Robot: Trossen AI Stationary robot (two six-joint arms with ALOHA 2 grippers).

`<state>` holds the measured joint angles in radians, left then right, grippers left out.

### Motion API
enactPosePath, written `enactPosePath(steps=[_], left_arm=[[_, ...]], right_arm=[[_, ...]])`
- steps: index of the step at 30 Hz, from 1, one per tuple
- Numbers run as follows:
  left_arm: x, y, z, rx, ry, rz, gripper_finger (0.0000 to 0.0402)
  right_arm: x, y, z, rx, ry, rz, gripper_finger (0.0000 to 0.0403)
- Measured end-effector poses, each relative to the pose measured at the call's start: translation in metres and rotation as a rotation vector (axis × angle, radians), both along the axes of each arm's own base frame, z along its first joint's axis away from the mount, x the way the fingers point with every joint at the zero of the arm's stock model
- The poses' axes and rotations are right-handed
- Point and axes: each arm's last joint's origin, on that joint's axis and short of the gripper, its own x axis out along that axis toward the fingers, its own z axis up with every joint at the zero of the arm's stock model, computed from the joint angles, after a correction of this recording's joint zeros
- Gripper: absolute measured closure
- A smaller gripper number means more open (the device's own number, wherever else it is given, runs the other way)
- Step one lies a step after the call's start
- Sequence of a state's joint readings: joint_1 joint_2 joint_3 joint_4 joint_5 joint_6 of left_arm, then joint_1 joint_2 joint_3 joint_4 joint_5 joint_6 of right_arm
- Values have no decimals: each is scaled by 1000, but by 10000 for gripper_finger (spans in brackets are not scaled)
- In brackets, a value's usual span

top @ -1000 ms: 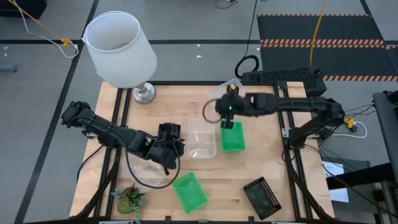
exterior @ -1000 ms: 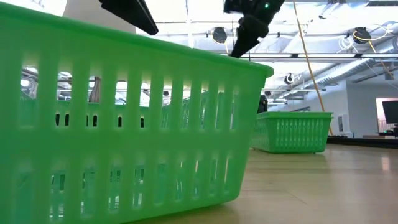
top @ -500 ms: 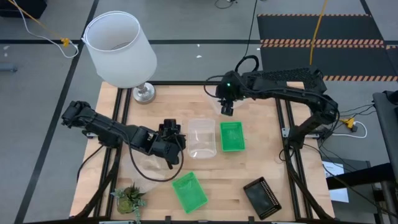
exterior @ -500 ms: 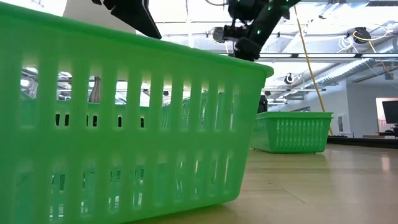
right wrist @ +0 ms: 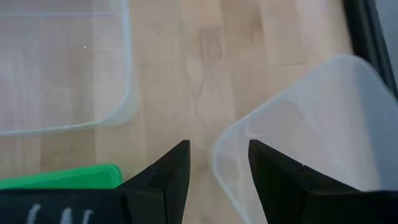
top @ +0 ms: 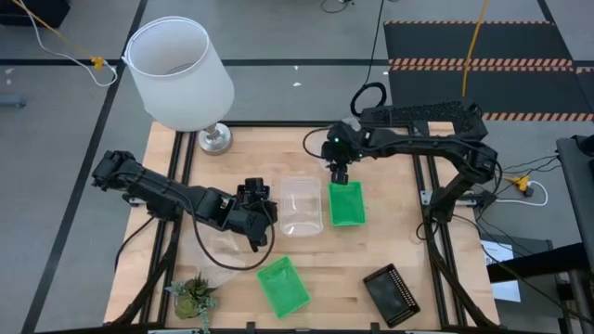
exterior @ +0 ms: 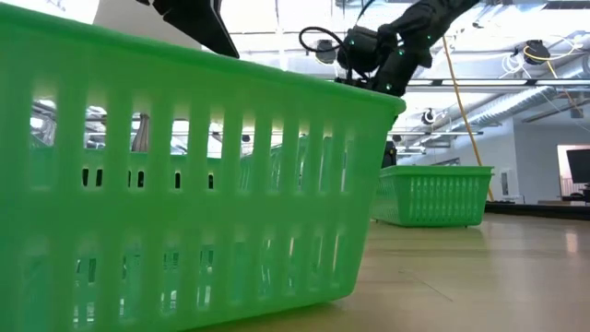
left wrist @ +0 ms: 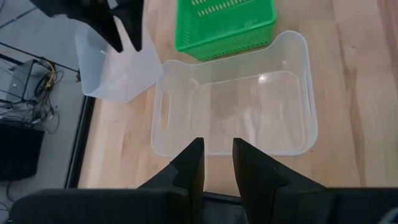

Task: Stack baskets by color
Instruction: Stack the top right transparent bin on the middle transparent bin

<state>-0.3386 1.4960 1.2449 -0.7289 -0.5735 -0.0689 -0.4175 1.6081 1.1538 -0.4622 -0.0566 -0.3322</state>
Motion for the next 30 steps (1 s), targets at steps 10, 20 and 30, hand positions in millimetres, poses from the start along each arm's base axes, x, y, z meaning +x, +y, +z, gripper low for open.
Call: enactPosePath(steps=[10,20,30], left_arm=[[0,0,0,0,0,-1,314],[0,0,0,2,0,-3,314],[0,0,0,2,0,-2,314]], right_arm=[[-6,-1,-25,-51,-61,14,248],[-13,-8,-34,-47,-58,-22,318],[-15,-5,-38,-99,-58,-1,391]])
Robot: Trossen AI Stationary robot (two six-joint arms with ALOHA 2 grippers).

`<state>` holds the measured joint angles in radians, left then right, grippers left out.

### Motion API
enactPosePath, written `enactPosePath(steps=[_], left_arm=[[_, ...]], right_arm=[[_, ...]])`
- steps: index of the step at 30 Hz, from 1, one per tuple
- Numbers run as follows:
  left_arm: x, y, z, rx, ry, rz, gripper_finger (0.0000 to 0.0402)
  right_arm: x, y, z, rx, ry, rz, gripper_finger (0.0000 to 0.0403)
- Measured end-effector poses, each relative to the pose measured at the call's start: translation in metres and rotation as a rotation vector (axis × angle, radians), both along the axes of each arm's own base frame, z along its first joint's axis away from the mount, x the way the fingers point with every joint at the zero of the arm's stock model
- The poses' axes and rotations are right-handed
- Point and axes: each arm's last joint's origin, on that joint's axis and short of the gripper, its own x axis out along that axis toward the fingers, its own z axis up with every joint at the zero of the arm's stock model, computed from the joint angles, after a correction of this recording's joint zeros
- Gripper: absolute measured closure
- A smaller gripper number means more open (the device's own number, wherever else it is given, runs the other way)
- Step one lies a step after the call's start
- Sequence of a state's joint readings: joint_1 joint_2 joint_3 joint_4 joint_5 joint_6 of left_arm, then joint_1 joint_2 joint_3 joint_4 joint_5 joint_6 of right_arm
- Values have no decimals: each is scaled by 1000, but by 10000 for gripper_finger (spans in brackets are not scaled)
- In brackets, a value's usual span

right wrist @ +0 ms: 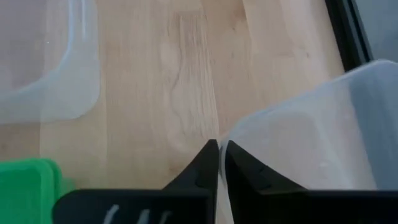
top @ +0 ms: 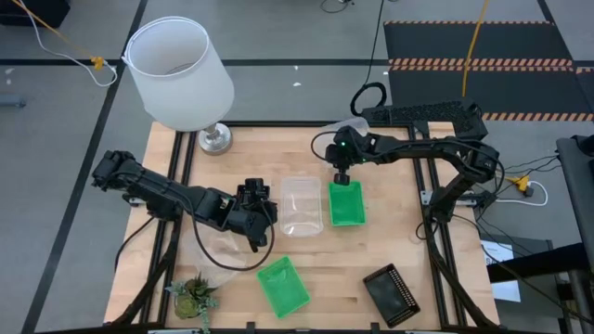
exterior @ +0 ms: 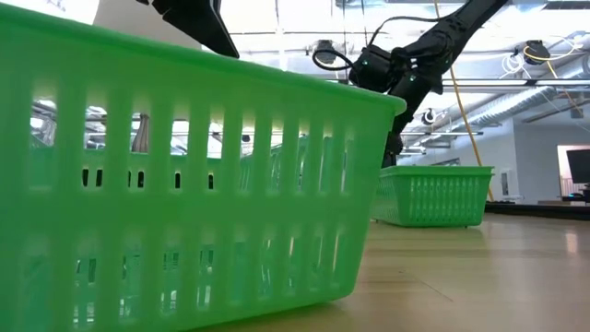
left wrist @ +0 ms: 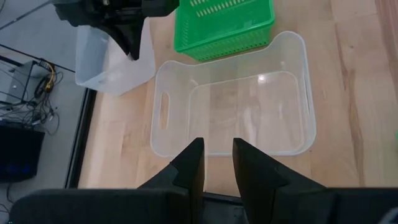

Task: Stack baskets by color
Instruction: Stack the top right transparent bin on the middle transparent bin

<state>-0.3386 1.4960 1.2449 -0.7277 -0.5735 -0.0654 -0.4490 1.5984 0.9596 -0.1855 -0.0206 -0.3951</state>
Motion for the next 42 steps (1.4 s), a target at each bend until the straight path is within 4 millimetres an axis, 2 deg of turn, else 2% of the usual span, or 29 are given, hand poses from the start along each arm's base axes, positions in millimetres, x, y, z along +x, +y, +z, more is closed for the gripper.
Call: enactPosePath(steps=[2,6,15,20,24,31,34,40,42], left_arm=[[0,0,0,0,0,0,314],[1,0,0,-2,-8,-1,314],[11,1,9,-22,-132,-2,313],[18,-6,11,-13,-188,-49,313],[27,-15,10,3,-240,-105,313],[49,-28,3,70,-230,-179,310],[61,-32,3,97,-208,-194,282],[87,-37,0,197,-185,-201,186],[93,-37,-2,255,-168,-188,167]], right_arm=[[-1,6,5,-32,15,17,397],[-3,24,27,-109,-27,77,398],[-15,84,67,-175,-83,310,400],[-22,121,75,-180,-83,437,400],[-26,147,77,-247,-60,518,401],[-31,168,82,-314,-68,619,401],[-33,170,82,-317,-63,635,401],[-33,172,82,-331,-64,659,401],[-34,174,82,-331,-63,667,401]])
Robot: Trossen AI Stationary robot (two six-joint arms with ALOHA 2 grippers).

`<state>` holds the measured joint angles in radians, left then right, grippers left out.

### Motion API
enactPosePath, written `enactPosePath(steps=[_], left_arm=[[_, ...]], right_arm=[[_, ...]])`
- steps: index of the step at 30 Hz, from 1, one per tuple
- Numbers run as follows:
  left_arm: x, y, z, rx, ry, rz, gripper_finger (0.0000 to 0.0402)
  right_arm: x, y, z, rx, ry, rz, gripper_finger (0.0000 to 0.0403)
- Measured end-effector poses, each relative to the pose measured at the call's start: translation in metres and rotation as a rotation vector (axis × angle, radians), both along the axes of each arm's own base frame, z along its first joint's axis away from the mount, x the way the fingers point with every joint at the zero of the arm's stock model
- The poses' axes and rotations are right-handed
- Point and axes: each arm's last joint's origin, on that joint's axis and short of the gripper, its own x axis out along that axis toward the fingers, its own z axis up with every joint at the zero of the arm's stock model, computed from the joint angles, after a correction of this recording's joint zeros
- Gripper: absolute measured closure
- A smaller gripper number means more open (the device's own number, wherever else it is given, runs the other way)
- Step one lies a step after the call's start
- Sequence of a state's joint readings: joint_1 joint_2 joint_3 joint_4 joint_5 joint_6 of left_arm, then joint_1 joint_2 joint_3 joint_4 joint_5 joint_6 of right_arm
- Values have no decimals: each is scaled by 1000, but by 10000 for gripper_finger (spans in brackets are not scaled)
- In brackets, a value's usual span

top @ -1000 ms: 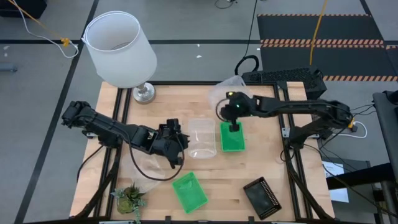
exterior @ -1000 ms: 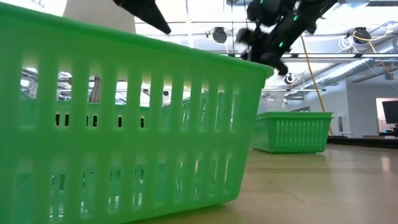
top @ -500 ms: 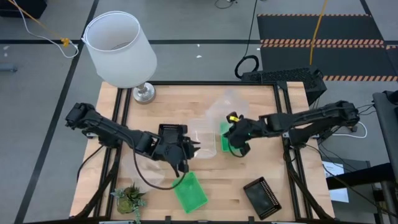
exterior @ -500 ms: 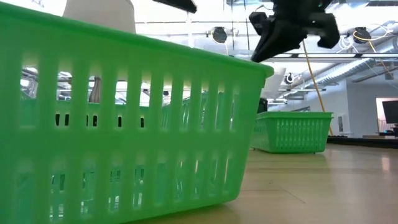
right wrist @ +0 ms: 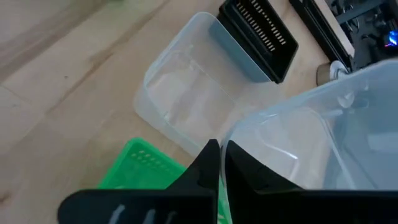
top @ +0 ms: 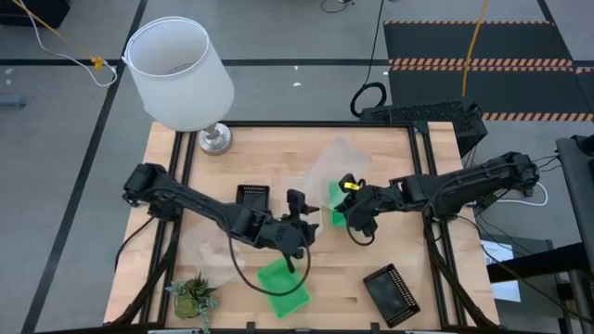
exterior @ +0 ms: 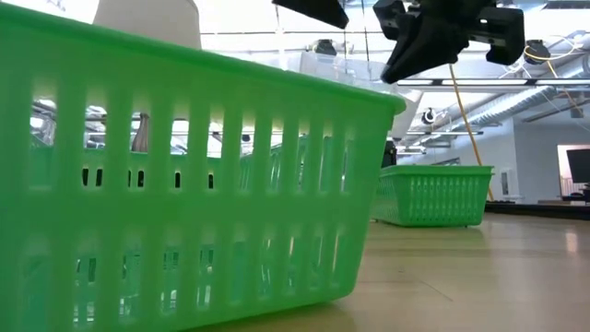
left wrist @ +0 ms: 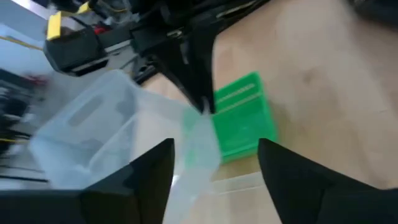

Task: Stack baskets by color
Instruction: Stack the top right transparent bin on the middle transparent bin

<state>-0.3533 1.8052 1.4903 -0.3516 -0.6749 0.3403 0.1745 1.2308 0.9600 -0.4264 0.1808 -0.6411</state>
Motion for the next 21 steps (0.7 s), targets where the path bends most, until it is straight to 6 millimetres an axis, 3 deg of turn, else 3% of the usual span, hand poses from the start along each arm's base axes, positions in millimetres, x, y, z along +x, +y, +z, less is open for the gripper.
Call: enactPosePath(steps=[5,21], left_arm=[[12,11,1,67,88,25,164],[14,43,0,63,317,-9,272]], right_arm=[[-2,5,-1,-20,21,38,401],[-5,8,-3,-87,51,112,401]])
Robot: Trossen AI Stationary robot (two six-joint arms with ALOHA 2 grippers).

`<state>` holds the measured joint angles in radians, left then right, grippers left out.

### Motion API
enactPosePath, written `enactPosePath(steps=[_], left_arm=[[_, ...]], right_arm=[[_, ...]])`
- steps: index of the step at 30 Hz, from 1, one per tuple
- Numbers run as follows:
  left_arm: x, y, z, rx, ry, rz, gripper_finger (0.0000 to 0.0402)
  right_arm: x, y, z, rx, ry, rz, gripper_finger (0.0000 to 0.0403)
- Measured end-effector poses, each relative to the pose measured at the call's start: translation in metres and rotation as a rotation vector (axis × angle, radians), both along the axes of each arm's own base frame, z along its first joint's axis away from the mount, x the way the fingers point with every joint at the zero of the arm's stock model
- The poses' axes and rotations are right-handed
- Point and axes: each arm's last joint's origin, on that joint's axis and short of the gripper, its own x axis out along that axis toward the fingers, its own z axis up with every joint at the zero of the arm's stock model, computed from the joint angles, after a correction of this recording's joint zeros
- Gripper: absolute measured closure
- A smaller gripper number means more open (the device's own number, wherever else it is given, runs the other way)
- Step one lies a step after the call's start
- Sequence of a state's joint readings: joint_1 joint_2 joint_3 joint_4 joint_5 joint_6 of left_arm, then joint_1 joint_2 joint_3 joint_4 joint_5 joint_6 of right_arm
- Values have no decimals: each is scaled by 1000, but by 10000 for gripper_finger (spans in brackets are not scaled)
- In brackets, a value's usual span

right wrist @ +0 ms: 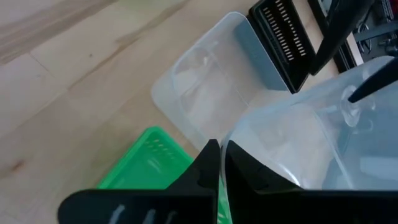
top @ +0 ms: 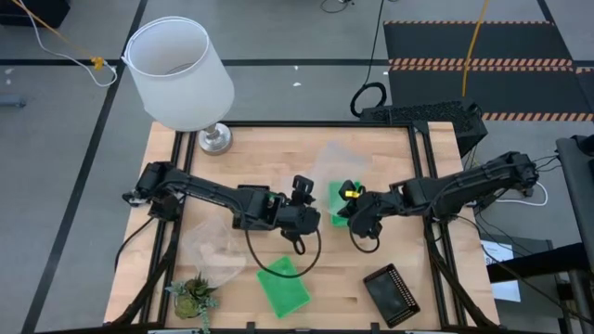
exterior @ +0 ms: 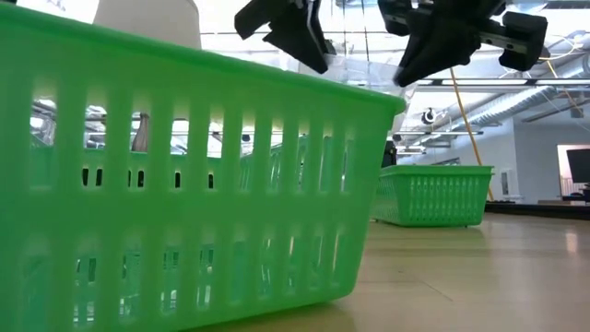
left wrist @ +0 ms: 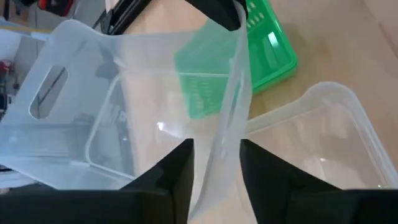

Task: Stack baskets by color
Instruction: Stack the top right transparent bin on the middle transparent bin

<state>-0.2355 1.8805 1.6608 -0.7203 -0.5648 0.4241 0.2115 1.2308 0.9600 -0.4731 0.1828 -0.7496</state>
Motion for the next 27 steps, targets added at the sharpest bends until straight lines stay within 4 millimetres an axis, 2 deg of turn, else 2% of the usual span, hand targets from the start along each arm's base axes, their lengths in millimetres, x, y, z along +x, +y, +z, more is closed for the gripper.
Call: enactPosePath(steps=[6,12,15,22,27], left_arm=[[-1,-1,-1,-7,6,3,312],[-4,-2,-3,-47,36,2,386],[-4,-3,-3,-61,34,10,391],[-7,-9,-4,-100,24,47,395],[-10,-14,-5,-142,13,98,393]], right_arm=[[-1,0,-1,-7,10,6,401],[-1,3,0,-25,3,36,392],[0,5,1,-33,-21,23,378],[1,13,6,14,-88,-54,309],[-5,21,22,103,-200,-60,245]])
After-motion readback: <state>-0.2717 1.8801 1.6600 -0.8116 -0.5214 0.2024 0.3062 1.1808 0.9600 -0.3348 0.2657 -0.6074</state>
